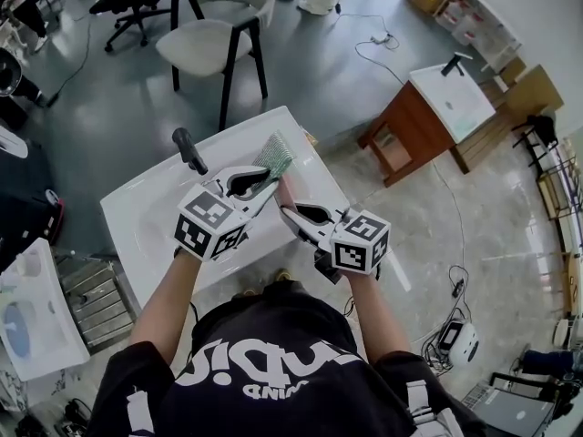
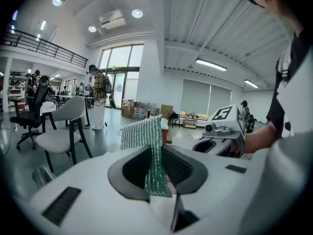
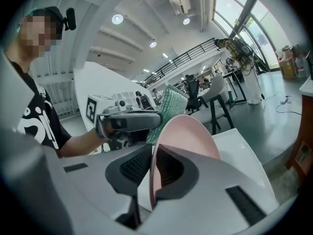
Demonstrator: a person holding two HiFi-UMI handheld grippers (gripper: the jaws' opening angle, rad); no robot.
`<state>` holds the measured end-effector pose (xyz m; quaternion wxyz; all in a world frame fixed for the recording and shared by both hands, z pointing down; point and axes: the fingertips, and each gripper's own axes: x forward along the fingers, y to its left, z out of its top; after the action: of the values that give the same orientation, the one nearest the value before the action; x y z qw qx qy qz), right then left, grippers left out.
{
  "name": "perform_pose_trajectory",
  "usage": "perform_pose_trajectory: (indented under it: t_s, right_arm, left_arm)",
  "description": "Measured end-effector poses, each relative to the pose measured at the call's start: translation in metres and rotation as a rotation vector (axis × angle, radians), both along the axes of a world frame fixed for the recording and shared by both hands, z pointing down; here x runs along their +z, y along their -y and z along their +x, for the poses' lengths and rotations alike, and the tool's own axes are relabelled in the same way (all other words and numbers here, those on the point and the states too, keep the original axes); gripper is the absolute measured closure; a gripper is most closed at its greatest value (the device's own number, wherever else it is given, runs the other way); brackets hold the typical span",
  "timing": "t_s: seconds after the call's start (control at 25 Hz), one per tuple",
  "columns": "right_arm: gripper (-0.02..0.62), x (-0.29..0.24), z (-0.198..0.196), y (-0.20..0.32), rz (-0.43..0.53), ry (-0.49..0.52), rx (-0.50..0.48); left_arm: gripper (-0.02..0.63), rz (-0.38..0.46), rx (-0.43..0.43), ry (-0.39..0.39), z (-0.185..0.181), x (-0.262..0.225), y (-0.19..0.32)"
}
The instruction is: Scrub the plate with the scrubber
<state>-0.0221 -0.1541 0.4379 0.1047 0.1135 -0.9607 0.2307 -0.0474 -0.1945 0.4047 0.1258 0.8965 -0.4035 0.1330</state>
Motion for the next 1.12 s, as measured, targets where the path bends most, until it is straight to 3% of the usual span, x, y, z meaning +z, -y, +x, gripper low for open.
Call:
perform_pose_trajectory:
  t_s: [0.16, 0.28, 0.64, 1.12]
  right_arm:
    - [0.549, 0.001, 0.002, -0.017, 0.011, -0.004, -0.084]
    - [0.549, -0.001, 0.005, -0.030, 0.025, 0.002, -0.156]
    - [0.548, -0.020, 0.014, -0.047, 0.046, 0.069, -0.252]
    - [0.548, -0.041, 0.023, -0.049, 0.030, 0.166, -0.301]
  left_arm:
    - [0.517, -0.092, -0.031, -0.089, -0.019, 0.012, 0.009]
    - [0.517, -0.124, -0.066, -0.115, -0.033, 0.019, 0.013]
    - [0.517, -0.174, -0.117, -0.158, -0.054, 0.037, 0.020]
    - [0.517, -0.249, -0.098, -0.405, -0.068, 0.057, 0.020]
